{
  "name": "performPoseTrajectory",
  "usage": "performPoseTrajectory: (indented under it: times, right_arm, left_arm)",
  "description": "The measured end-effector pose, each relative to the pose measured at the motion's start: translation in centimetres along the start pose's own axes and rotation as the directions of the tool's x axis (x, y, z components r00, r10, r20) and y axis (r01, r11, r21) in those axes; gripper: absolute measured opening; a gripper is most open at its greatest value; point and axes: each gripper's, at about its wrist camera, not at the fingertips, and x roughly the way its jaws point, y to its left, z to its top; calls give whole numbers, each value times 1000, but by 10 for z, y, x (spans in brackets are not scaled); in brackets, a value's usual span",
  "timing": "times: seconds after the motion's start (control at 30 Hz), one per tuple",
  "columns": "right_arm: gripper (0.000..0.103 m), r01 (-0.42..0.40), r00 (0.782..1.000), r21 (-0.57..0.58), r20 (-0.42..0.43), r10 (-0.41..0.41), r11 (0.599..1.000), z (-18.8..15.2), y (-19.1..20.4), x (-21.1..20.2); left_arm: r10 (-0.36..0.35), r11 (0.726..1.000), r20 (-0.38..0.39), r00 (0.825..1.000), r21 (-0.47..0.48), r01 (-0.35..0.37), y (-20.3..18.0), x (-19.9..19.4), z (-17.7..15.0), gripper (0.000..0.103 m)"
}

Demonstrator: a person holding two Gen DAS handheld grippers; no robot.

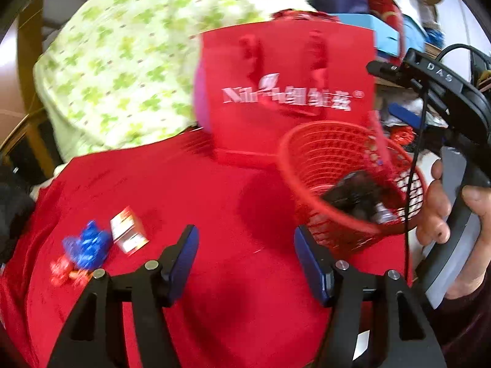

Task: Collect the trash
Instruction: 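Drop the black bags into the basket with the left tool while the right tool releases the red plastic, then move both tools back over the remaining trash on the red blanket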

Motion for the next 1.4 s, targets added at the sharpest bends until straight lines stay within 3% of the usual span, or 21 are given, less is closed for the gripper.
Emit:
performPoseTrajectory:
  times: [0.3, 0.53, 0.97, 1.4]
  right_arm:
    - [75, -165, 986, -152, -61, 158, 975, -46, 91, 27]
    - [75, -248, 963, -258, -174, 208, 934, -93, 149, 53]
    - [75, -282, 910, -317, -388, 147, 906, -163, 189, 103]
    - [75, -338, 840, -362, -532, 105, 869, -226, 221, 131]
  left_arm:
    - [121, 984, -30, 992, -125, -124, 75, -12, -32, 67]
    - [210, 956, -46, 977, -199, -215, 129, -19, -57, 68]
    - [304, 837, -185, 934, -416, -355, 241, -12, -125, 68]
    - [313, 772, -245, 918, -497, -396, 289, -3, -162, 68]
